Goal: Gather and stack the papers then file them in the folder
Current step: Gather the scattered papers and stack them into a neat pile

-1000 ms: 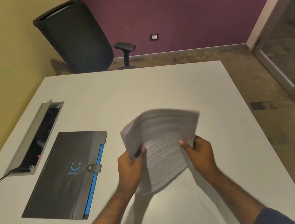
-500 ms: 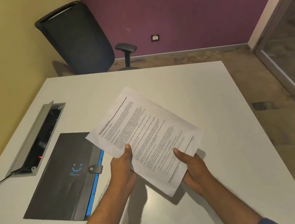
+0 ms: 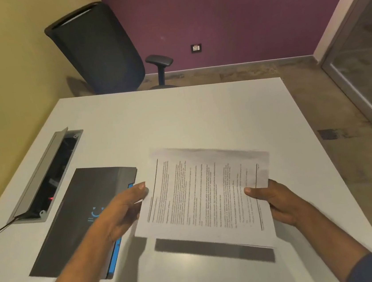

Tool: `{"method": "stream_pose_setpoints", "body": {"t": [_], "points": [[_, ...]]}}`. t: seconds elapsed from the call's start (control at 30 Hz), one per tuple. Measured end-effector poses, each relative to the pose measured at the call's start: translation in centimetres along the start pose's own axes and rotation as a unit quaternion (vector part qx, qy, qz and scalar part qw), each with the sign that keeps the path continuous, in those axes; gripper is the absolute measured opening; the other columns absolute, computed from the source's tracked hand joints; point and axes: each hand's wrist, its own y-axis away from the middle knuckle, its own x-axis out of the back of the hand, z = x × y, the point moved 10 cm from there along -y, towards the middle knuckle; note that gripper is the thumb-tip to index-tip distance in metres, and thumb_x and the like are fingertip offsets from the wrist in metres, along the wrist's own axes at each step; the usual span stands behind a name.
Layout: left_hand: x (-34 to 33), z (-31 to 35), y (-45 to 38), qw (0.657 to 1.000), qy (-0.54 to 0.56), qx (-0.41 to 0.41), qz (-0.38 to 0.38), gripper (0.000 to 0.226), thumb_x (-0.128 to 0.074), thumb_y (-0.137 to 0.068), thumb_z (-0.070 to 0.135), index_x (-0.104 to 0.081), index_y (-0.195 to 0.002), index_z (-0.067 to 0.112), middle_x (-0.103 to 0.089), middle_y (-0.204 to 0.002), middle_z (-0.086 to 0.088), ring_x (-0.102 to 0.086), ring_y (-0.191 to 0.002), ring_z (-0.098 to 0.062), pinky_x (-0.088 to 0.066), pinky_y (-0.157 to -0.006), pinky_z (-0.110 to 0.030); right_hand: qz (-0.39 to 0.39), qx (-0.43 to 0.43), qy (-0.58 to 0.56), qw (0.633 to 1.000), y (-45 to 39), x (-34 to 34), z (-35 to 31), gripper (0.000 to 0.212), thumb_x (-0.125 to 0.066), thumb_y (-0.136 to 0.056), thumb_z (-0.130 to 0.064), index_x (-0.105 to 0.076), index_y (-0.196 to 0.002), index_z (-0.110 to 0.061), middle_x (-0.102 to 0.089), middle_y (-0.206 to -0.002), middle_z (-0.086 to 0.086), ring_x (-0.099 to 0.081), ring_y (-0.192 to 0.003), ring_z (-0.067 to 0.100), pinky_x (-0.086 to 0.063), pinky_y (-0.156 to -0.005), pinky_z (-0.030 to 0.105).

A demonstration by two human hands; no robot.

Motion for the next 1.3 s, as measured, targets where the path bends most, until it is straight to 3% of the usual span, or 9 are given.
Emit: {"method": "stream_pose_setpoints", "body": {"t": [0.1, 0.17, 0.23, 0.43, 0.57, 0.67, 0.8, 1.03, 1.3], "points": [[-2.1, -0.9, 0.2, 0.998, -0.044, 0.034, -0.039, 0.034, -0.070, -0.084, 0.040, -0.073, -0.109, 0.017, -0.078, -0.109, 0.008, -0.073, -0.096, -0.005, -0.061, -0.075, -0.029, -0.032, -0.022, 0.045, 0.998, -0.3, -0.9, 0.1, 0.051, -0.067, -0.086, -0.004, -0.055, -0.135, -0.004, -0.061, -0.134, 0.022, -0.059, -0.123, 0.040, -0.050, -0.100, 0.054], [-2.3, -1.6, -0.3, 0.994, -0.093, 0.041, -0.029, 0.033, -0.072, -0.080, 0.044, -0.071, -0.104, 0.022, -0.074, -0.104, 0.018, -0.064, -0.097, 0.004, -0.047, -0.097, -0.024, -0.042, -0.025, 0.074, 0.996, -0.6, -1.5, 0.1, 0.049, -0.068, -0.086, -0.004, -0.057, -0.133, -0.004, -0.062, -0.132, 0.021, -0.060, -0.121, 0.039, -0.051, -0.100, 0.051], [-2.2, -2.4, -0.7, 0.990, -0.131, 0.039, -0.024, 0.035, -0.071, -0.086, 0.040, -0.067, -0.113, 0.019, -0.069, -0.111, 0.018, -0.055, -0.114, -0.001, -0.027, -0.114, -0.031, -0.036, -0.023, 0.098, 0.994, -0.8, -1.7, -0.1, 0.045, -0.067, -0.088, -0.003, -0.058, -0.132, -0.004, -0.064, -0.130, 0.019, -0.062, -0.120, 0.038, -0.049, -0.102, 0.052], [-2.2, -1.9, -0.6, 0.985, -0.152, -0.069, 0.041, 0.030, -0.063, -0.096, 0.033, -0.069, -0.121, 0.018, -0.076, -0.114, -0.001, -0.071, -0.108, -0.025, -0.053, -0.098, -0.048, 0.054, 0.032, 0.211, 0.975, -0.9, -1.2, -0.9, 0.034, -0.070, -0.088, -0.011, -0.067, -0.122, -0.010, -0.075, -0.113, 0.005, -0.072, -0.104, 0.024, -0.058, -0.091, 0.042], [-3.7, -0.8, 0.4, 0.963, -0.142, -0.206, 0.099, 0.016, -0.065, -0.089, 0.039, -0.071, -0.102, 0.034, -0.078, -0.098, 0.013, -0.072, -0.097, -0.011, -0.058, -0.073, -0.023, 0.173, 0.161, 0.268, 0.934, 0.1, -1.3, -2.6, 0.016, -0.071, -0.089, -0.018, -0.073, -0.103, -0.024, -0.078, -0.090, -0.015, -0.074, -0.089, 0.006, -0.059, -0.075, 0.022], [-4.4, -1.0, 1.4, 0.949, -0.111, -0.279, 0.100, 0.031, -0.068, -0.083, 0.036, -0.069, -0.113, 0.029, -0.077, -0.098, 0.004, -0.072, -0.096, -0.008, -0.060, -0.076, -0.023, 0.244, 0.221, 0.250, 0.911, 1.2, -0.8, -1.8, 0.009, -0.074, -0.086, -0.018, -0.074, -0.082, -0.026, -0.079, -0.082, -0.003, -0.073, -0.078, 0.008, -0.059, -0.073, 0.033], [-4.5, -4.2, 1.0, 0.950, -0.136, -0.252, 0.121, 0.020, -0.067, -0.092, 0.016, -0.069, -0.110, 0.024, -0.075, -0.098, -0.001, -0.072, -0.095, -0.018, -0.059, -0.079, -0.027, 0.293, 0.188, 0.250, 0.904, 1.5, 0.8, 2.9, 0.011, -0.073, -0.086, -0.013, -0.072, -0.083, -0.023, -0.077, -0.090, 0.018, -0.072, -0.079, 0.026, -0.057, -0.077, 0.053], [-3.9, -6.9, 1.0, 0.957, -0.086, -0.230, 0.156, 0.018, -0.069, -0.092, 0.015, -0.073, -0.107, 0.024, -0.078, -0.091, 0.003, -0.074, -0.091, -0.017, -0.061, -0.070, -0.027, 0.346, 0.182, 0.296, 0.871, 1.7, 1.8, 5.3, 0.029, -0.069, -0.088, -0.030, -0.064, -0.073, -0.005, -0.067, -0.066, 0.019, -0.059, -0.064, 0.039, -0.054, -0.060, 0.042], [-4.0, -7.6, 0.4, 0.955, -0.117, -0.206, 0.176, 0.029, -0.066, -0.094, 0.020, -0.065, -0.123, 0.014, -0.073, -0.100, 0.005, -0.068, -0.091, -0.005, -0.055, -0.074, -0.019, 0.345, 0.126, 0.332, 0.869, 0.7, 2.2, 6.9, 0.041, -0.063, -0.092, -0.025, -0.051, -0.056, -0.012, -0.040, -0.041, -0.009, -0.034, -0.041, 0.007, -0.029, -0.043, 0.020]]}}
